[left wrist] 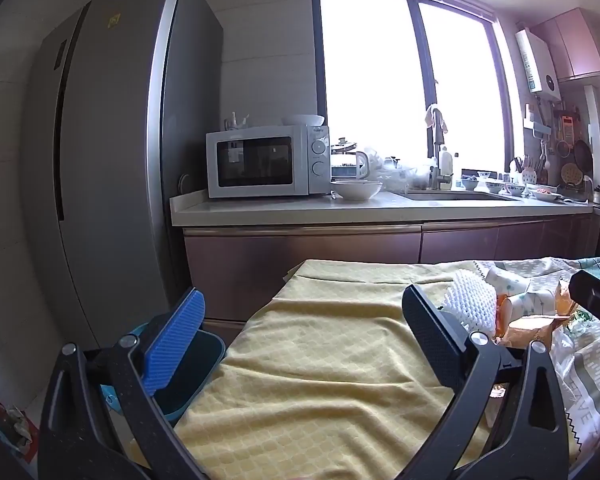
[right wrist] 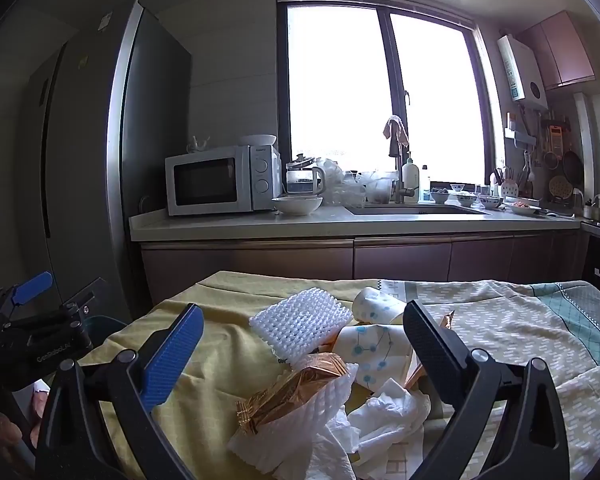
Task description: Collect trash
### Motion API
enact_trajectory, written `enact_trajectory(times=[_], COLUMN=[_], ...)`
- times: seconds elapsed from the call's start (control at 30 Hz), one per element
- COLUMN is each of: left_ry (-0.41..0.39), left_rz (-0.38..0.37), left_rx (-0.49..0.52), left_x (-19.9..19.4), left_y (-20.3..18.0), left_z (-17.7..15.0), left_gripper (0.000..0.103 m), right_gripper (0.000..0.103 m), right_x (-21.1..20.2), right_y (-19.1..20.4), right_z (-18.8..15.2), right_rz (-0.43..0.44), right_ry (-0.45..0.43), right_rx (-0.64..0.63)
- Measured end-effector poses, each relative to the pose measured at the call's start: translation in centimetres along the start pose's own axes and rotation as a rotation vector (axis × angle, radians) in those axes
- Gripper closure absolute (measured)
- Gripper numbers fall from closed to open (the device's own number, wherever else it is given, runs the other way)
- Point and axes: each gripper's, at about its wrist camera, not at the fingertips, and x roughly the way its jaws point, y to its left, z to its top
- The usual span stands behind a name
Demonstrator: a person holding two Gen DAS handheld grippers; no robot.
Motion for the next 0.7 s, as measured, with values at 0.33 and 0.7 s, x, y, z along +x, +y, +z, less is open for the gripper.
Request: enact_trajectory(times=[0.33, 0.7], left_ry=[-0.015, -0.017], left_rz=[0.003, 0.004], left_rx=[-0.001, -0.001], left_x=[-0.33, -0.43], left_y=[0.03, 0.01], left_z=[0.03, -0.03], left_gripper=[0.006, 0.006], right_gripper=[0.006, 0.006], right_x=[0.1, -0.02], right_y=[0.02, 0.0], right_z=[-0.14, -0.38], right_rz=[0.002, 0.006], right_ry=[-0.001, 0.0], right_rx=[0.004, 0.005])
